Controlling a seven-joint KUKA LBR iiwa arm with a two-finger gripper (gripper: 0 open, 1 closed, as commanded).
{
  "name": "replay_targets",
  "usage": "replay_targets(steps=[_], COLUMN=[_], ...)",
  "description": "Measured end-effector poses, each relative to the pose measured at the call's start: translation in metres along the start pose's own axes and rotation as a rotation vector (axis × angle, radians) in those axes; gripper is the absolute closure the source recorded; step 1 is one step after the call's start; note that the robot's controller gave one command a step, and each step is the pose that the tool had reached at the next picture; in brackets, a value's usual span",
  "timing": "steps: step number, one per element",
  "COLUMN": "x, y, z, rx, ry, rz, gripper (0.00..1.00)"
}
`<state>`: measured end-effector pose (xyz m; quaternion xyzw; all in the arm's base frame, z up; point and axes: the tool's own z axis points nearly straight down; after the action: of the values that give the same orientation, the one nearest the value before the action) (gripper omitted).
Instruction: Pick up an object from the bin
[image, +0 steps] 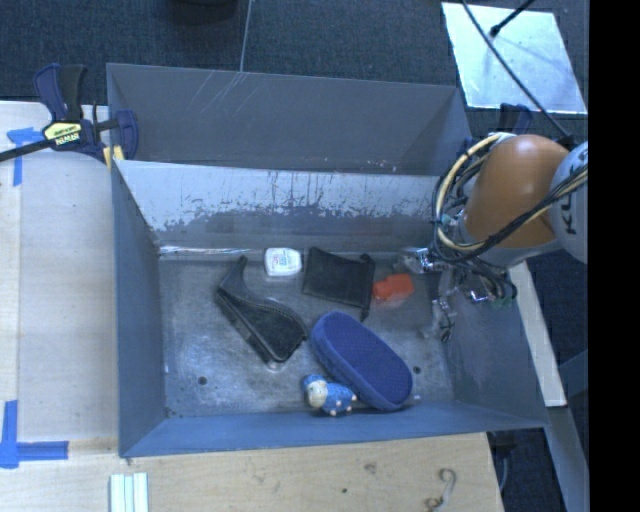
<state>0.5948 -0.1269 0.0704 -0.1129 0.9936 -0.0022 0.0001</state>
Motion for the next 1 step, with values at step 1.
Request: replay_targets(steps=[1], x=[-0.0032], y=[0.0053], z=[-0.0005], rx=[-0.003], ry=[-0.003], rz=[-0.008], gripper=[1.0])
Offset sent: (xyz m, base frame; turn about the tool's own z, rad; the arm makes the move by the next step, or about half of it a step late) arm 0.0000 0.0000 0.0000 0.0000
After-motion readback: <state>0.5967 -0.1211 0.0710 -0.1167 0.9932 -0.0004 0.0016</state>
